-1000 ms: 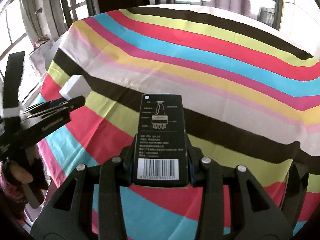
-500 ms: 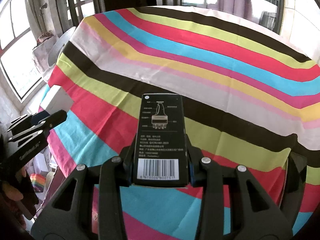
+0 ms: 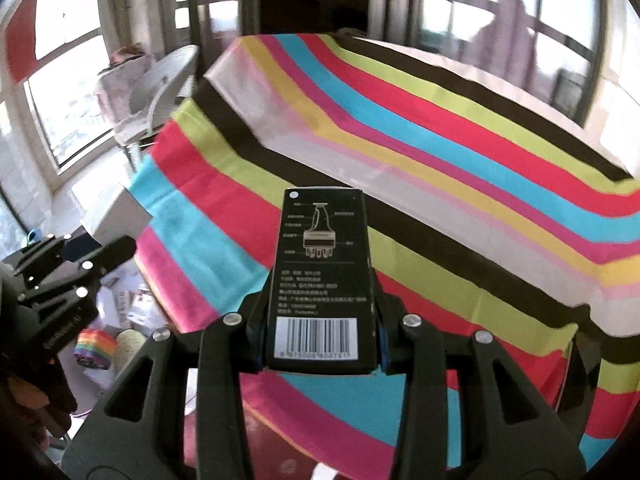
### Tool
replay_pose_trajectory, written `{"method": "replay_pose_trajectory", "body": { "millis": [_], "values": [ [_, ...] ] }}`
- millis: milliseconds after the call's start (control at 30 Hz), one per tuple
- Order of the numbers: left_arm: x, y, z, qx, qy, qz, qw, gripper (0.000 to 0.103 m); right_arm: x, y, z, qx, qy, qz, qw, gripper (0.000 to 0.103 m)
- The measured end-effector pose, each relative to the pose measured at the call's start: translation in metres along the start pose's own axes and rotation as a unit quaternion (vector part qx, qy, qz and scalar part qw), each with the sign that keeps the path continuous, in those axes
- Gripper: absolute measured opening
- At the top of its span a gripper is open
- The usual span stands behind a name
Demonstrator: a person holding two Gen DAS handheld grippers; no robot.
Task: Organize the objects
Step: 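Lift the white cube and black box and carry them over the bin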
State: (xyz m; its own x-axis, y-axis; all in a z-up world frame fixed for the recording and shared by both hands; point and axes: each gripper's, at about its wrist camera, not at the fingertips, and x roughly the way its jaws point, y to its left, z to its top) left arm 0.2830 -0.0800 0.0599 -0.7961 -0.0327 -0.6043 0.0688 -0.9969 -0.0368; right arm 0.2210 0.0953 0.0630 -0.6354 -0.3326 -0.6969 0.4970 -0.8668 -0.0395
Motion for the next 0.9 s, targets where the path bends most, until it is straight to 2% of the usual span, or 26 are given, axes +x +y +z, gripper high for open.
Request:
{"method": "replay_pose_trajectory", "body": {
  "millis": [367, 633, 900],
  "values": [
    [-0.034, 0.063, -0.034, -0.034, 0.003, 0.065, 0.9973, 0.036, -0.006, 0.087, 0.006, -0.077, -0.004, 0.067, 0.995, 0.043],
    [-0.057, 0.11, -0.059, -0.056, 0.003, 0.123, 0.9909, 0.036, -0.007, 0.152, -0.001, -0.149, 0.005, 0.115, 0.982, 0.043],
    [-0.064, 0.138, -0.075, -0.081, 0.013, 0.149, 0.9854, 0.036, -0.004, 0.193, -0.013, -0.201, 0.016, 0.138, 0.97, 0.043]
  ]
}}
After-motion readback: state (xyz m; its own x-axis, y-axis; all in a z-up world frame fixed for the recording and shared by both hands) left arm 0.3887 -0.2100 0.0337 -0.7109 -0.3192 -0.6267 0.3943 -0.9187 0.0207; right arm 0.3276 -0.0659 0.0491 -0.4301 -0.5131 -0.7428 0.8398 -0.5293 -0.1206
